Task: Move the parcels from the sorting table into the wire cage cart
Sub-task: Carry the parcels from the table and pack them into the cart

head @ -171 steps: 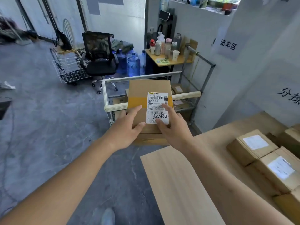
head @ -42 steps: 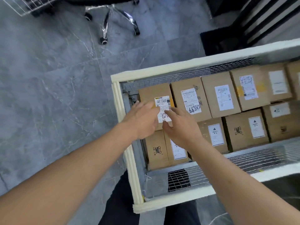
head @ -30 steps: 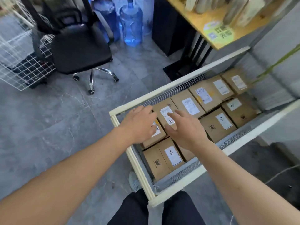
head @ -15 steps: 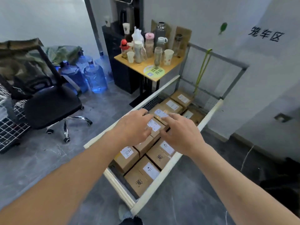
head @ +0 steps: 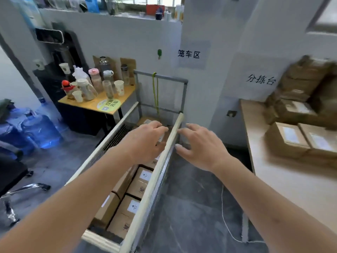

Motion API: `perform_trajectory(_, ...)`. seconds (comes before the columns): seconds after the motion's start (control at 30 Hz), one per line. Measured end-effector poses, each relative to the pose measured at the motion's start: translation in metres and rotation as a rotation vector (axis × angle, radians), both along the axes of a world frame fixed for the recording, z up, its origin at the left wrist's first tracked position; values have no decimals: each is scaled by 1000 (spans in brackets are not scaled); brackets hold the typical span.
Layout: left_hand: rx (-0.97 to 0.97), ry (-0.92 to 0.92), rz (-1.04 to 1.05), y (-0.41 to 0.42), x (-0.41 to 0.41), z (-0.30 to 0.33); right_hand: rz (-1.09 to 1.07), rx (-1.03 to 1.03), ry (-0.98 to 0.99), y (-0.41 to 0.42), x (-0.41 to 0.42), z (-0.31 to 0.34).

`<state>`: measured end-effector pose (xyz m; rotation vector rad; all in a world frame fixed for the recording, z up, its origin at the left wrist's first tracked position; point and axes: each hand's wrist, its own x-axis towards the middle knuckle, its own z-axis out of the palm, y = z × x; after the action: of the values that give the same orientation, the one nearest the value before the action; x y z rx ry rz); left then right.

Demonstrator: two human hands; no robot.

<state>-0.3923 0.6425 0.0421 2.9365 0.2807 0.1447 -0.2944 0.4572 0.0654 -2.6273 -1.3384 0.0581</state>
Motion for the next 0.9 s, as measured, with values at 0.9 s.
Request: perform_trajectory(0.9,43,39,-705,-196,263,-10,-781,27,209,-222,129,-32)
